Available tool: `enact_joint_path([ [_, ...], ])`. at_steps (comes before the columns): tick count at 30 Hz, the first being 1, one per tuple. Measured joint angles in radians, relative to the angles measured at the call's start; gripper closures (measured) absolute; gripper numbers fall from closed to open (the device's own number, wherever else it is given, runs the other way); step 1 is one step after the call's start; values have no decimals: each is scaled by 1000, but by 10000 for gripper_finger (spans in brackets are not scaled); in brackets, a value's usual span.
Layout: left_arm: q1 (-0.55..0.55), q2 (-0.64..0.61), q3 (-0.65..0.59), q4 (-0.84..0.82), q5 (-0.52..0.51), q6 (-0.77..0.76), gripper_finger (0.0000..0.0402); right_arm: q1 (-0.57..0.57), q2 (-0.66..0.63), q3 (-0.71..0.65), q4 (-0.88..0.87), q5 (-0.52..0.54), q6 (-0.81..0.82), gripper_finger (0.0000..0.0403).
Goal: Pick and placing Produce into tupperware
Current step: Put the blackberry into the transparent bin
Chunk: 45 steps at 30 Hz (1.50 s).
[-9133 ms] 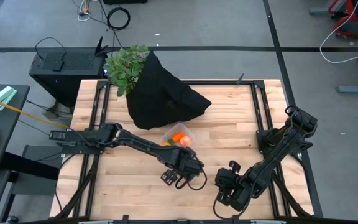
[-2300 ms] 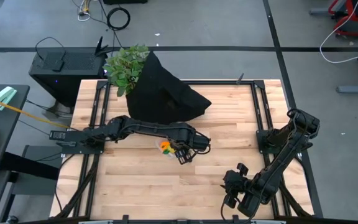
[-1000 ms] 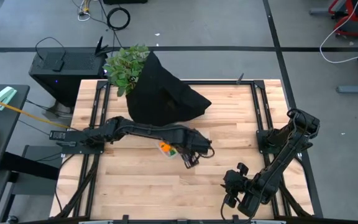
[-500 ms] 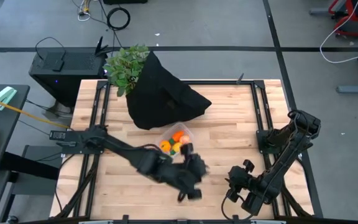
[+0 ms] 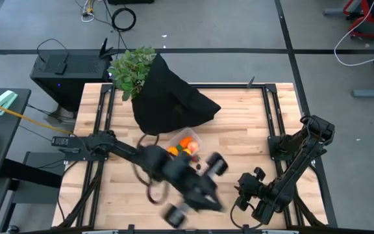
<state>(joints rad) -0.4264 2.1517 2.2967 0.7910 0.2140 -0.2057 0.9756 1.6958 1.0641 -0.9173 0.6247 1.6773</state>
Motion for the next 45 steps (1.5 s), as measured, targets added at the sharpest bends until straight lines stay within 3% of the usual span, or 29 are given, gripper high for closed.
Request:
enact_joint_path([
  [4, 53, 21, 1, 422, 100, -156, 396, 2, 0, 0, 1, 1, 33, 259],
  [9, 79, 64, 0, 763, 86, -205, 396, 2, 0, 0, 15, -8, 34, 259],
  [12, 96, 75, -4, 769, 72, -227, 397, 2, -3, 1, 27, -25, 33, 259],
  [15, 105, 71, -90, 780, 63, -198, 397, 3, -14, 4, 27, -39, 33, 259],
  [18, 104, 68, -228, 775, 28, -194, 398, 3, -36, 4, 25, -41, 28, 259],
  [24, 65, -14, -590, 779, -276, -95, 399, 3, -77, 4, 4, -29, 7, 259],
  [31, 42, -336, -1064, 783, -325, 21, 399, -15, -87, 4, 1, 7, 2, 259],
  [36, 13, -573, -1404, 787, -441, 118, 400, -43, -87, 4, 5, 13, -15, 259],
  [40, -15, -701, -1685, 778, -563, 70, 400, -67, -87, 4, 7, 30, -30, 259],
  [45, -16, -824, -1918, 780, -514, -69, 400, -107, -87, 4, 26, 38, -31, 259],
])
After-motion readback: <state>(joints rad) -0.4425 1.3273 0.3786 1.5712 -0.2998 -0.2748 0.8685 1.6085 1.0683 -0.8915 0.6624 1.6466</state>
